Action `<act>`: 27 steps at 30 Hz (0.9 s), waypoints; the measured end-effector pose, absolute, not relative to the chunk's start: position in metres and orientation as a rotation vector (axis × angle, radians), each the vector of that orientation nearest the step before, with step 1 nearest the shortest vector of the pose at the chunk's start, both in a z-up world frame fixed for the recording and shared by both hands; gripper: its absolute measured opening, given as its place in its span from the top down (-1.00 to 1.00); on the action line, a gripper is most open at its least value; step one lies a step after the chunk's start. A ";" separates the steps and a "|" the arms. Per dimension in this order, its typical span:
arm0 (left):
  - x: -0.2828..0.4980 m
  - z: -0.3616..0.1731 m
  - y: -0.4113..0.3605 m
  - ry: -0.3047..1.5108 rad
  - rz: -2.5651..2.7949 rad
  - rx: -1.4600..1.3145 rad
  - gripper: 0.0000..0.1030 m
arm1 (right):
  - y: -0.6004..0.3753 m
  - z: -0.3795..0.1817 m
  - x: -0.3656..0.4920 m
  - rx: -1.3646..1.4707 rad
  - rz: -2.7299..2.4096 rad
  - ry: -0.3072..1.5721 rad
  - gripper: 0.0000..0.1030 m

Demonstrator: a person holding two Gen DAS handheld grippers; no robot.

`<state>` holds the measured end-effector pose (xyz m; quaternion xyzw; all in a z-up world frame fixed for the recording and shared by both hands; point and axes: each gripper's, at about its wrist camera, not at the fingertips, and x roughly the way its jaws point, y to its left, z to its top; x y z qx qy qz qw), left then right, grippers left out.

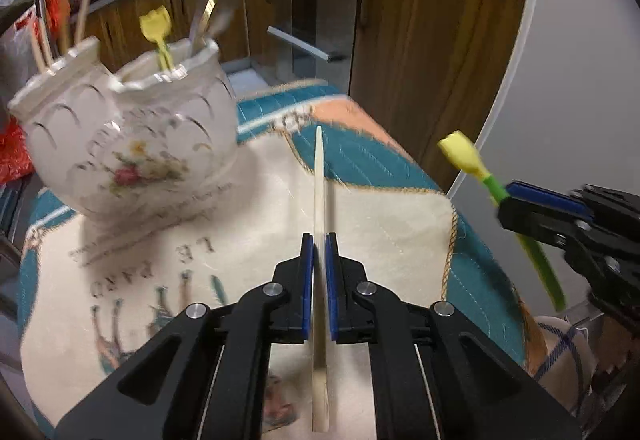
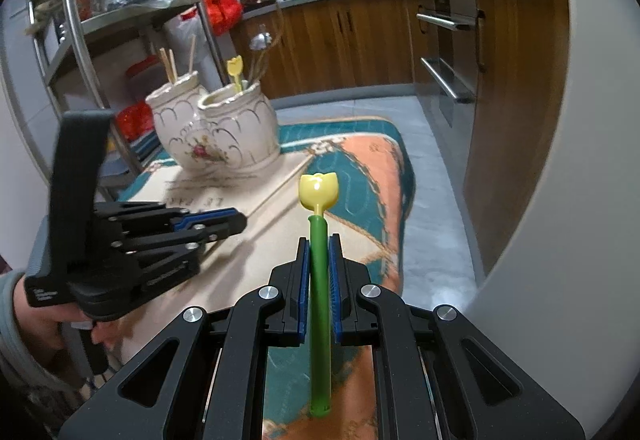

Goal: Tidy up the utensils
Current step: 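Grasp the last wooden chopstick with the left tool while the right tool lifts the spatula, then lower chopstick into larger vase with left tool while right tool lowers spatula into smaller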

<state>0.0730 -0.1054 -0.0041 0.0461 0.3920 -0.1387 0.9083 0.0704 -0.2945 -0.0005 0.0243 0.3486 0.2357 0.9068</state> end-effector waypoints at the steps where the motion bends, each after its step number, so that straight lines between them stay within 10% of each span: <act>1: 0.069 0.002 -0.100 0.779 -0.296 0.097 0.89 | -0.292 0.002 0.071 0.050 0.489 0.713 0.80; 27: 0.100 0.118 0.091 0.189 -0.362 -0.245 0.89 | -0.186 0.093 0.163 0.190 0.623 0.388 0.80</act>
